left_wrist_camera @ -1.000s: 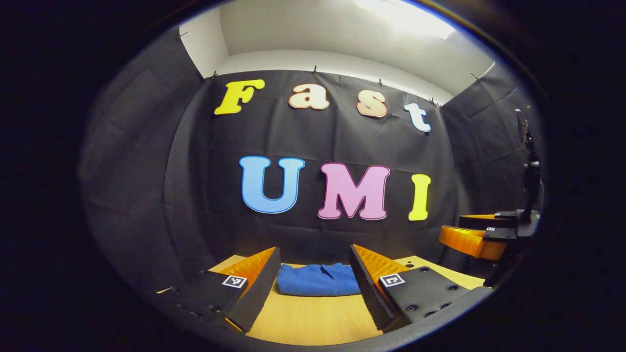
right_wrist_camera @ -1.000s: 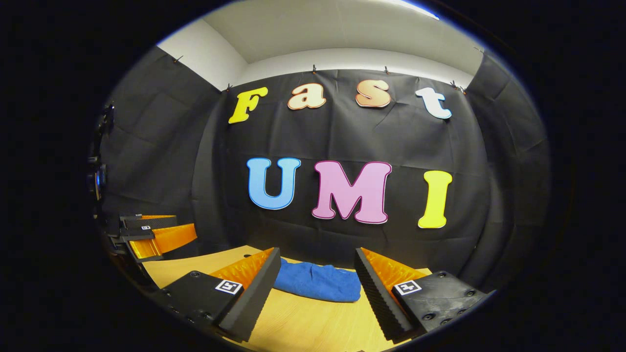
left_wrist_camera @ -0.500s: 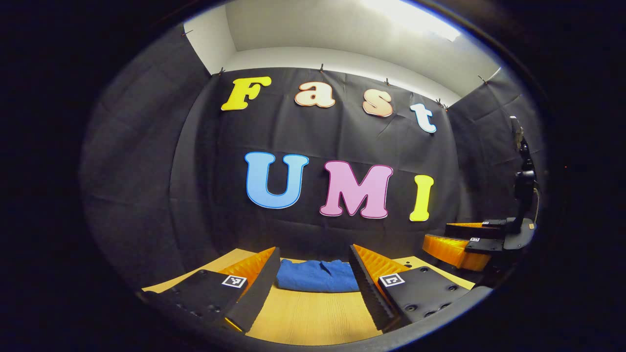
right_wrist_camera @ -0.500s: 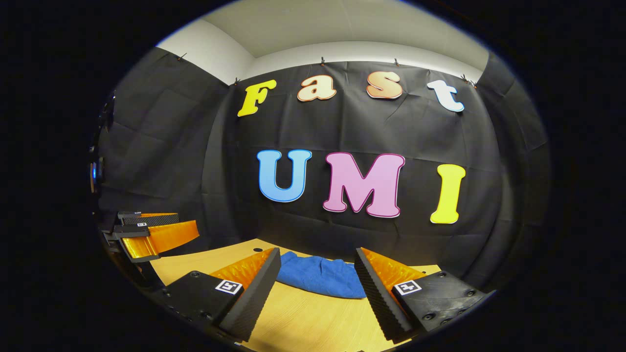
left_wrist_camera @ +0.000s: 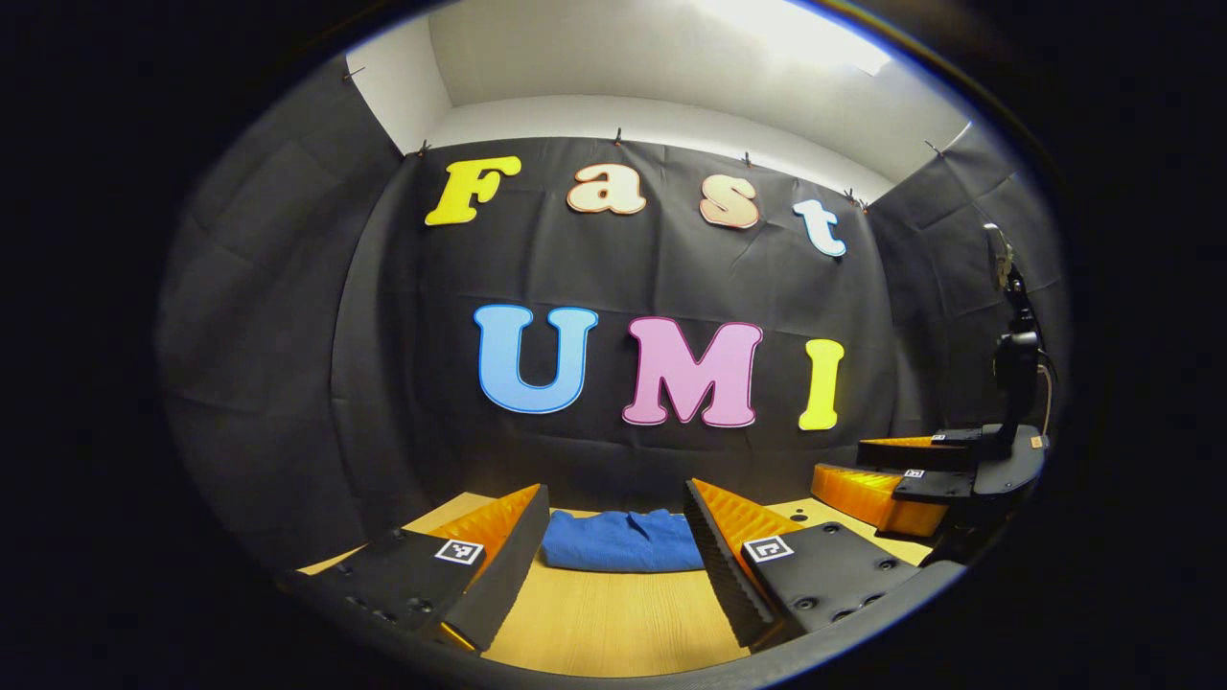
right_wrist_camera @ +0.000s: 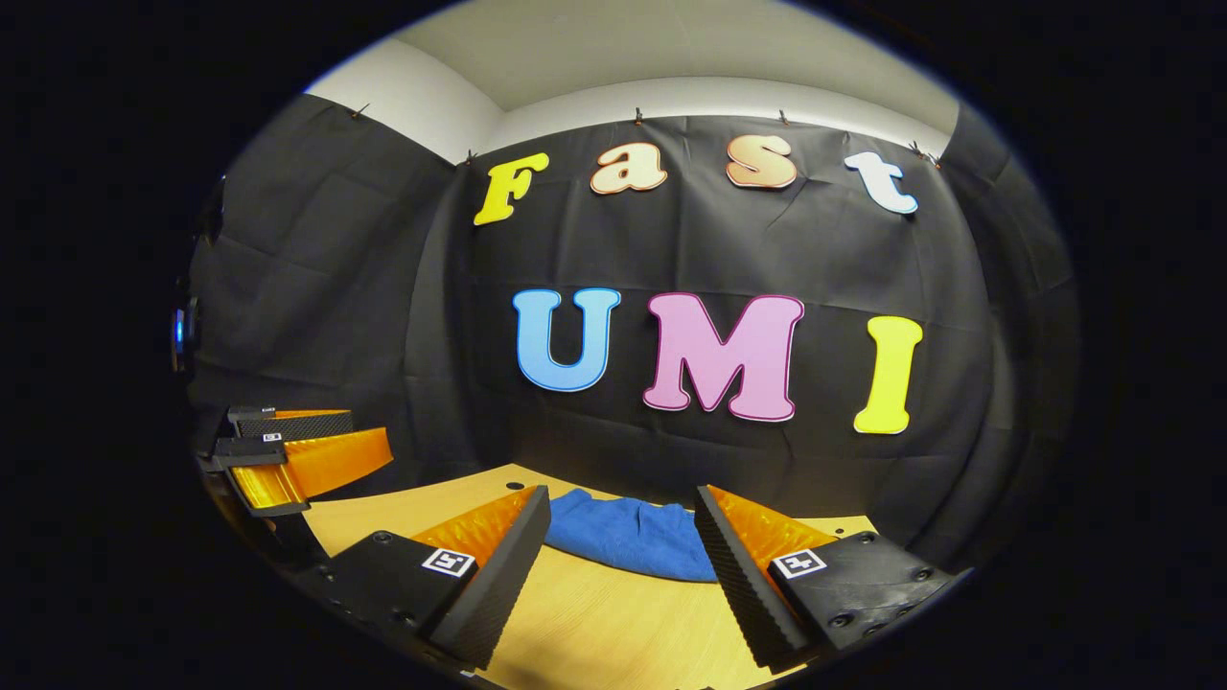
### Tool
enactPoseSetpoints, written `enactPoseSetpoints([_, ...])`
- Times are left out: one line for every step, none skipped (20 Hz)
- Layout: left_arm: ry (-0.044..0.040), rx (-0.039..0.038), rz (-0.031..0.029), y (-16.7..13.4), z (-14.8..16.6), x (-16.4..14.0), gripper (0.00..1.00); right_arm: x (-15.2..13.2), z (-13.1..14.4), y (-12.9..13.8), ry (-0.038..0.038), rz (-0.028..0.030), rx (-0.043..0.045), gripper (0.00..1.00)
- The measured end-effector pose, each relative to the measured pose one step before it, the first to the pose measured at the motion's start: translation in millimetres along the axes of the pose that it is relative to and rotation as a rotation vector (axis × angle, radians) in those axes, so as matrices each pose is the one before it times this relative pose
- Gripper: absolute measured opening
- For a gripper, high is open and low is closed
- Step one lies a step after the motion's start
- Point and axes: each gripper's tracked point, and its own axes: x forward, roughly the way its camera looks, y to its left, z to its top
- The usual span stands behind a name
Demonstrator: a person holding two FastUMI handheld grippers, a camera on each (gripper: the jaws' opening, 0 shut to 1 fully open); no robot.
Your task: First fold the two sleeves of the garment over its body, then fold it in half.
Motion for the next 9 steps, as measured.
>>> enactPoseSetpoints([-0.00215, -0.0005, 0.00217, 0.43, 1.25, -0.09, 0.81, 0.63, 0.7, 0.54, -0.00139, 0.0005, 0.00065, 0.96])
enactPoseSetpoints([-0.00065, -0.00161, 0.00538, 1.95, -0.22, -0.26, 0.81, 0.3, 0.2, 0.24, 0.00044, 0.0004, 0.0001, 0.96])
enactPoseSetpoints([0.00026, -0.00334, 0.00378, 0.9, 0.31, -0.02, 0.81, -0.71, -0.82, 0.51, 0.00164, 0.00121, 0.00016, 0.96])
enactPoseSetpoints([0.00162, -0.00445, 0.00285, 0.88, -0.63, -0.29, 0.81, -0.4, -1.14, 0.28, 0.00389, 0.00131, 0.00052, 0.96])
enactPoseSetpoints([0.00265, -0.00499, 0.0031, 1.29, -1.03, -0.37, 0.81, -0.12, -0.92, 0.07, 0.00185, 0.00009, -0.00057, 0.96])
enactPoseSetpoints([0.00179, -0.00422, 0.00143, 0.81, -0.83, -0.12, 0.81, 0.1, 0.25, -0.49, 0.00021, -0.00212, -0.00112, 0.96])
enactPoseSetpoints([0.00015, -0.00182, 0.00185, 1.24, 0.28, -0.77, 0.81, -0.19, -0.27, -0.29, -0.00024, -0.00224, 0.00113, 0.96])
enactPoseSetpoints([-0.00086, -0.00011, 0.00204, 10.85, -5.7, -0.78, 0.81, 0.34, -0.29, -0.21, -0.00019, -0.00186, 0.00369, 0.96])
enactPoseSetpoints([-0.00156, 0.00106, 0.00204, 1.62, 0.83, -0.12, 0.81, 0.61, -0.04, -0.32, 0.00043, -0.00259, 0.00274, 0.96])
